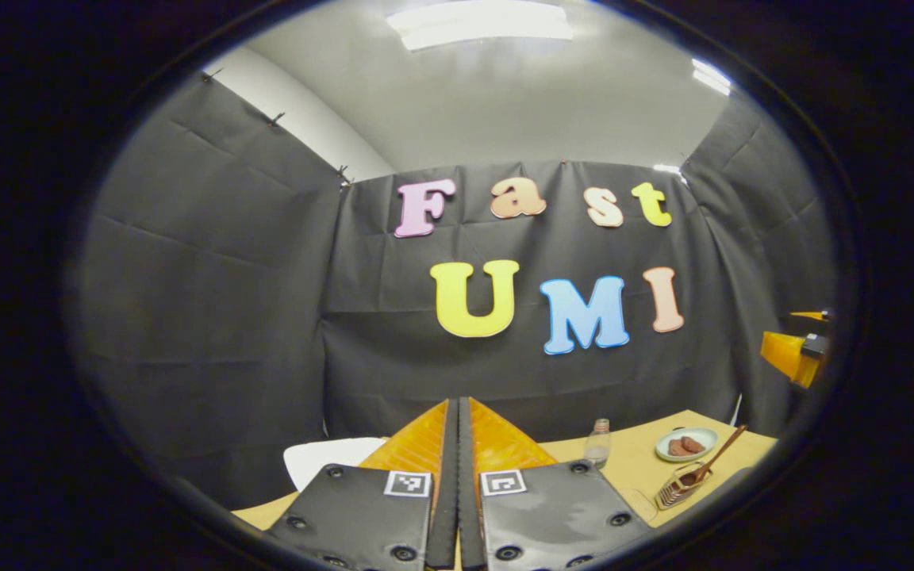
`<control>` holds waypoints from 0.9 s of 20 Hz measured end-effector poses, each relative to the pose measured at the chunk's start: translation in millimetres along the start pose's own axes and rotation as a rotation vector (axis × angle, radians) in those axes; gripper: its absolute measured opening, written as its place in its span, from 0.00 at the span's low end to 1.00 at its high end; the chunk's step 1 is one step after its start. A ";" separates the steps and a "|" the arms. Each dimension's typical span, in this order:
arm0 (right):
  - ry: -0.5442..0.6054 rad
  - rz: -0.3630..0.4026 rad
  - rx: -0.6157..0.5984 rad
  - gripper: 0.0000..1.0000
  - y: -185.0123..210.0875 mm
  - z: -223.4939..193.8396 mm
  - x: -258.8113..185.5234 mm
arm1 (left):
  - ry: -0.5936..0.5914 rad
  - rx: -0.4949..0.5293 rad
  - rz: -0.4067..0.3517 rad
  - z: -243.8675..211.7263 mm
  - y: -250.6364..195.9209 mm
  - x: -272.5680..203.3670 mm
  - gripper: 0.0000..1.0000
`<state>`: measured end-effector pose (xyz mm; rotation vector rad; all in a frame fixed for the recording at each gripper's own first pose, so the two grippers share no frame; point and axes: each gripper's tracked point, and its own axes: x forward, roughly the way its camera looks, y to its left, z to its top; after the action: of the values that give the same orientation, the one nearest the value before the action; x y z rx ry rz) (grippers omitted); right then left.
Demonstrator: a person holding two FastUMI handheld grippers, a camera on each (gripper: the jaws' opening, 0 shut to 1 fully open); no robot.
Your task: Close the left gripper, press the button to open the rice cooker; take a wooden spoon from the chopstick holder with the right hand, scoop a spoonful of rice and pour it into the rice cooker, then put the wooden spoon back into the chopstick holder.
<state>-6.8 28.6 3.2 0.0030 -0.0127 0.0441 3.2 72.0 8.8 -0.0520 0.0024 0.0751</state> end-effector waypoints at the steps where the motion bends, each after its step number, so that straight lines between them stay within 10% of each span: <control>1: 0.002 -0.006 -0.001 0.97 0.6 -0.8 0.9 | 0.003 -0.004 0.006 -2.8 5.4 4.2 0.09; 18: 0.026 -0.090 -0.035 0.97 33.7 -4.2 9.0 | 0.178 -0.031 0.026 -109.0 103.5 77.2 0.09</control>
<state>0.7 62.7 -0.8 -0.0320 0.0129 -0.0465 72.4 175.2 -105.7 -0.0897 0.1796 0.0964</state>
